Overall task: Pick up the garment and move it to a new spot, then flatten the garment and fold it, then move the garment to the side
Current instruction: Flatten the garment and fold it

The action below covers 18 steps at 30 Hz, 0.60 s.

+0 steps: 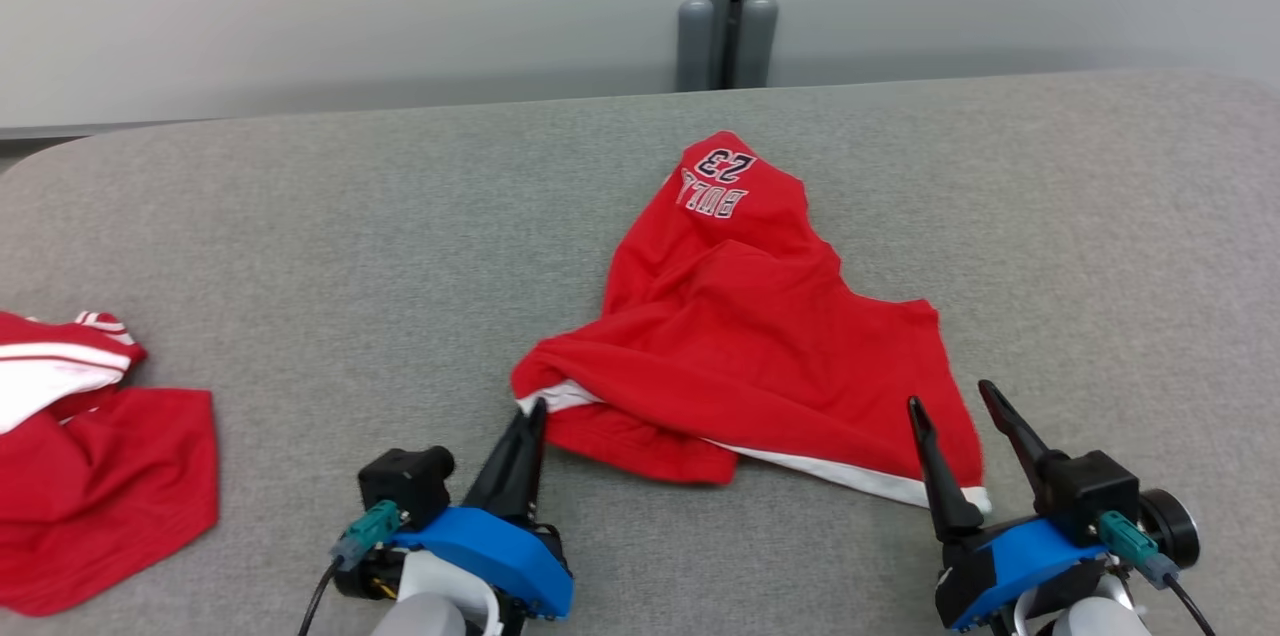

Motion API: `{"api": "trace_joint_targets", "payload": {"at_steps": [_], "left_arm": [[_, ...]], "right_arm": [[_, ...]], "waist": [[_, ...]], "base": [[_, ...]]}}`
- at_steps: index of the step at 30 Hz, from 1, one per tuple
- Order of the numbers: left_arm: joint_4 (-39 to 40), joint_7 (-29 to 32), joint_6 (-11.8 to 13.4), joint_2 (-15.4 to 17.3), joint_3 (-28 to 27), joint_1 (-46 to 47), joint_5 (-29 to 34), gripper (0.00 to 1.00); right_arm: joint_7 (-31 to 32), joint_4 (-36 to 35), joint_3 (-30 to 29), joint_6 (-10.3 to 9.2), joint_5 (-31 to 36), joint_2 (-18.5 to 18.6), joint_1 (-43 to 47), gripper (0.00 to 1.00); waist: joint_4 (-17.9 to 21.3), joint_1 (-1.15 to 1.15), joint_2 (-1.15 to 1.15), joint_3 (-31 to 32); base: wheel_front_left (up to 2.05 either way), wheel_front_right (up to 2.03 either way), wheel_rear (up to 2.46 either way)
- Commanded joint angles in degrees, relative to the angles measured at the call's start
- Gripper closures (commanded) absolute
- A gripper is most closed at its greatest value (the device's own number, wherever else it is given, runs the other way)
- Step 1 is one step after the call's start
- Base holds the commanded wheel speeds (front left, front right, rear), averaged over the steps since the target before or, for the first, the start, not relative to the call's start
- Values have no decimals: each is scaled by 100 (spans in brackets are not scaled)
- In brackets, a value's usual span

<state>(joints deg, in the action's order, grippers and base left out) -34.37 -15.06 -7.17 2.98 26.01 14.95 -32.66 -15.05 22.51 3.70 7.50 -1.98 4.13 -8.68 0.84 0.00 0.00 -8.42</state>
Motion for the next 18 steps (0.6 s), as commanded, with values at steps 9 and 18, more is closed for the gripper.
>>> {"api": "trace_joint_targets", "payload": {"at_steps": [9, 18], "left_arm": [[552, -18, 817, 44, -1064, -400, 1415, 0], [1062, -17, 1116, 36, -1362, -853, 2583, 0]], "right_arm": [[-19, -344, -525, -2, 46, -115, 290, 0], [-18, -576, -398, -2, -203, -122, 414, 0]], "waist": [[302, 0, 0, 71], [279, 0, 0, 269]], "base": [[0, 0, 0], [0, 0, 0]]}}
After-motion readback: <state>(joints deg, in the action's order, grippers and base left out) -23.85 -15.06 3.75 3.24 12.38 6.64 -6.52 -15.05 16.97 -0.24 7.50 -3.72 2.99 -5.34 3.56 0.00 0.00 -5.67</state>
